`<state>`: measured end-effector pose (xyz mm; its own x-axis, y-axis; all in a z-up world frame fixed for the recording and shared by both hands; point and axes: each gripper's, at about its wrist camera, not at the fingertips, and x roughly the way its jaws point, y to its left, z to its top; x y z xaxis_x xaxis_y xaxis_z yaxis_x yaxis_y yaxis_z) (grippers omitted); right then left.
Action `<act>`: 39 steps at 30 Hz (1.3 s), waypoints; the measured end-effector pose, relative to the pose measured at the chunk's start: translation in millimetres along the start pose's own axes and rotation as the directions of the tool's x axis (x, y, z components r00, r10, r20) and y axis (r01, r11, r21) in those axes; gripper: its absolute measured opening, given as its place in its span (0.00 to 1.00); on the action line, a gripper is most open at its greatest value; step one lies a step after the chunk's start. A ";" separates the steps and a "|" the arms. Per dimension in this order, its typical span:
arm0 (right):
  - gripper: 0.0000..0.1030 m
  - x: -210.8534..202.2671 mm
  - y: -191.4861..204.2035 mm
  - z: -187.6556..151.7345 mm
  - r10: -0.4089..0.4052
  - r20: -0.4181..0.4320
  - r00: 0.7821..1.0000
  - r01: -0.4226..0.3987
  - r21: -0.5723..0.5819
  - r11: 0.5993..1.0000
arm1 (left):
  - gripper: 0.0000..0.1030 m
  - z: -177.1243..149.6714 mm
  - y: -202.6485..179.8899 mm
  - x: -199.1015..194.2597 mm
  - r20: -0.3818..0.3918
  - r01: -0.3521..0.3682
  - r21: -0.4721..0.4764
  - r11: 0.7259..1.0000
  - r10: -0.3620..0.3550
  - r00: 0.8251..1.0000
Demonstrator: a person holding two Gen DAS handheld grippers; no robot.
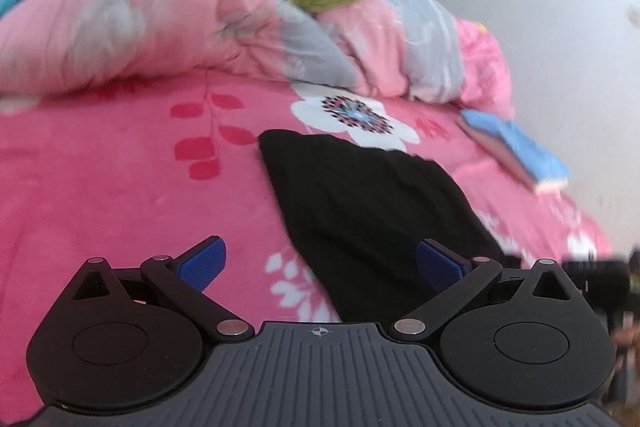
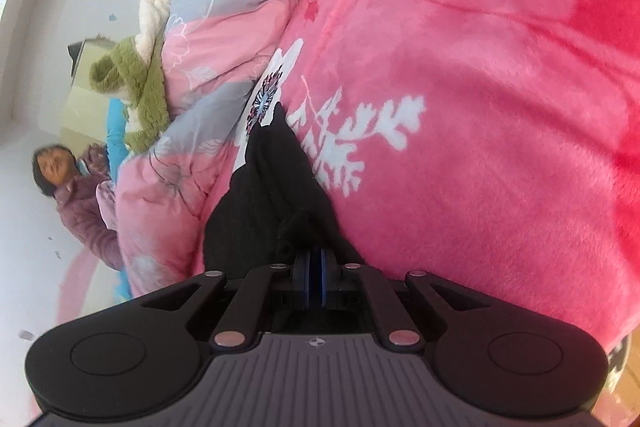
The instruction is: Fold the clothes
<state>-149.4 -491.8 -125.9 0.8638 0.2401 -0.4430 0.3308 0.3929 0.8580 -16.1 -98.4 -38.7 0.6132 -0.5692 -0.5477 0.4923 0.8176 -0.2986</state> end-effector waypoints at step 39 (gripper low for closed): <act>0.03 -36.1 -1.0 -8.7 0.227 0.063 0.972 -0.230 0.035 0.973 | 0.76 -56.3 -63.5 -3.8 -0.139 0.006 0.357 0.934 0.046 0.989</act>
<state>-184.2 -493.1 -113.0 0.9387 0.2663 -0.2189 0.1366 0.2957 0.9455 -84.5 -143.2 -61.6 0.5435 -0.5131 -0.6643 0.6843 0.7292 -0.0035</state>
